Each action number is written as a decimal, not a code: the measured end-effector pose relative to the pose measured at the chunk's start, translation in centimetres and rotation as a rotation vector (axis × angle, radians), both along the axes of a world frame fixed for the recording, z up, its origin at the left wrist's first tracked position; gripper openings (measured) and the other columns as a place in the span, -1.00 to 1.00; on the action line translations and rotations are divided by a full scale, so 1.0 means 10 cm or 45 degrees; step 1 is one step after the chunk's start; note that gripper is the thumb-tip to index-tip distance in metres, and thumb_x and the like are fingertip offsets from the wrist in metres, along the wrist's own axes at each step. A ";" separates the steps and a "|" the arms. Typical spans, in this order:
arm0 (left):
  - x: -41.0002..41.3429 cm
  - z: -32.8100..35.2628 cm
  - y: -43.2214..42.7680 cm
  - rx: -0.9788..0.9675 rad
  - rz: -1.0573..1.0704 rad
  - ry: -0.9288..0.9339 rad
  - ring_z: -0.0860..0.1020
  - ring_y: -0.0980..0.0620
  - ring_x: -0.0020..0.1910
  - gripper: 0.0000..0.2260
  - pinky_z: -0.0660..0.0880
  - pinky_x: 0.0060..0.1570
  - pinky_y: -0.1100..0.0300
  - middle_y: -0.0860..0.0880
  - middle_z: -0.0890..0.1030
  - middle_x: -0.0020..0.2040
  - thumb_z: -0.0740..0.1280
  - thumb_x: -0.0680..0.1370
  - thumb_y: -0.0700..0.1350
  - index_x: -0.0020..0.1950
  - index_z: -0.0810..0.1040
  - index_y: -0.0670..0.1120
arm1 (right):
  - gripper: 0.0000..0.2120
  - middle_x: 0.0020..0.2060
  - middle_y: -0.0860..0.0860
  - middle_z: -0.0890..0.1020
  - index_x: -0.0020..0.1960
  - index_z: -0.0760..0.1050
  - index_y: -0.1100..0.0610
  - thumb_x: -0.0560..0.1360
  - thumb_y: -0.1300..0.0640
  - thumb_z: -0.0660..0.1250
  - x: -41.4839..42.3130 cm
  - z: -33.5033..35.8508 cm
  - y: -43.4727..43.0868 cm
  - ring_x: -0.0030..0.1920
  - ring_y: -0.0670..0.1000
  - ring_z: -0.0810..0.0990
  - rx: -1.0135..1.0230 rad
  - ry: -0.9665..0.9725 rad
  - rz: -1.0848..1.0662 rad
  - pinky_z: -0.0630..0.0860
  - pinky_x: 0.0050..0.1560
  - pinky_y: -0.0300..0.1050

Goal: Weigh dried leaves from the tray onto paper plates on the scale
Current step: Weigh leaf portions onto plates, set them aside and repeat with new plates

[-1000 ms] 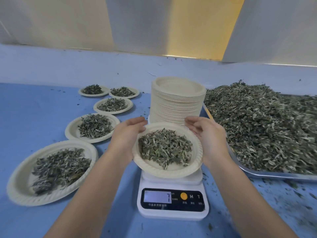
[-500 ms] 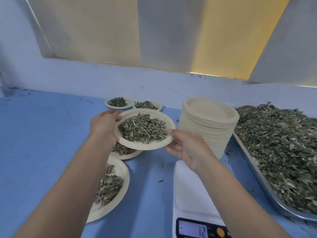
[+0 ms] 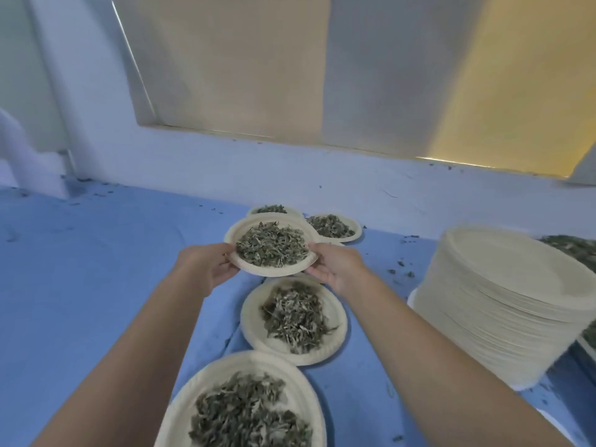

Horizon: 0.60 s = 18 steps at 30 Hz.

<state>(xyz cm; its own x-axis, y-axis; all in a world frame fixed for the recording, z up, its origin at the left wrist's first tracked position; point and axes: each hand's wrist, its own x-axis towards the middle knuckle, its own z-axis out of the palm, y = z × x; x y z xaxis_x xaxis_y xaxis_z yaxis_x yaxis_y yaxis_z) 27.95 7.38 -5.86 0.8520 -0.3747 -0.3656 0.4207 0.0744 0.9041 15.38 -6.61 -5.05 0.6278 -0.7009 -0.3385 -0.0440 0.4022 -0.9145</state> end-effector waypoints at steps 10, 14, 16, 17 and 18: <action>0.74 -0.47 -0.32 -0.156 0.268 0.205 0.49 0.02 -0.35 -0.93 0.52 0.07 0.07 -0.16 0.53 -0.12 0.28 0.55 -0.33 -0.12 0.42 -0.27 | -0.77 -0.23 0.22 0.49 -0.30 0.42 0.19 0.53 0.25 0.18 0.48 -0.10 -0.27 -0.15 0.08 0.48 -0.411 0.110 -0.283 0.46 -0.11 -0.04; 0.78 -0.59 -0.50 -0.197 0.313 0.212 0.49 0.04 -0.28 -0.72 0.49 0.09 0.13 -0.10 0.51 -0.18 0.26 0.57 -0.31 0.29 0.41 -0.28 | -0.76 0.04 0.39 0.56 0.07 0.49 0.44 0.53 0.26 0.21 0.49 -0.10 -0.23 -0.08 0.33 0.58 -0.484 0.025 -0.379 0.38 0.18 0.36; 0.77 -0.62 -0.58 -0.190 0.321 0.207 0.52 0.00 -0.19 -0.66 0.51 0.10 0.13 -0.12 0.52 -0.13 0.28 0.56 -0.32 0.34 0.39 -0.27 | -0.82 -0.02 0.33 0.60 -0.01 0.54 0.35 0.54 0.26 0.21 0.49 -0.10 -0.26 -0.20 0.14 0.50 -0.491 -0.004 -0.354 0.48 0.16 0.24; 0.79 -0.64 -0.62 -0.198 0.340 0.205 0.52 -0.01 -0.18 -0.66 0.51 0.11 0.12 -0.13 0.52 -0.07 0.28 0.56 -0.32 0.33 0.39 -0.27 | -0.83 -0.09 0.26 0.62 -0.09 0.56 0.26 0.55 0.26 0.20 0.50 -0.10 -0.28 -0.21 0.07 0.49 -0.487 -0.019 -0.337 0.52 0.13 0.14; 0.78 -0.65 -0.64 -0.183 0.351 0.210 0.51 0.00 -0.23 -0.69 0.51 0.11 0.12 -0.13 0.52 -0.03 0.28 0.56 -0.31 0.31 0.40 -0.25 | -0.79 -0.16 0.17 0.62 -0.17 0.56 0.16 0.56 0.27 0.19 0.51 -0.10 -0.31 -0.21 0.02 0.51 -0.480 -0.038 -0.329 0.54 0.07 0.05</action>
<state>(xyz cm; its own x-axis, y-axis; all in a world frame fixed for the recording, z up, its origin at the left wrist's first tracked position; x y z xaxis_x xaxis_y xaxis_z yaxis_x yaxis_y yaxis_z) 35.72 1.01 -12.39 0.8622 -0.1965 -0.4668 0.5065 0.3267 0.7980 20.48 -9.66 -6.07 0.4217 -0.9066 -0.0142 0.0428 0.0356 -0.9984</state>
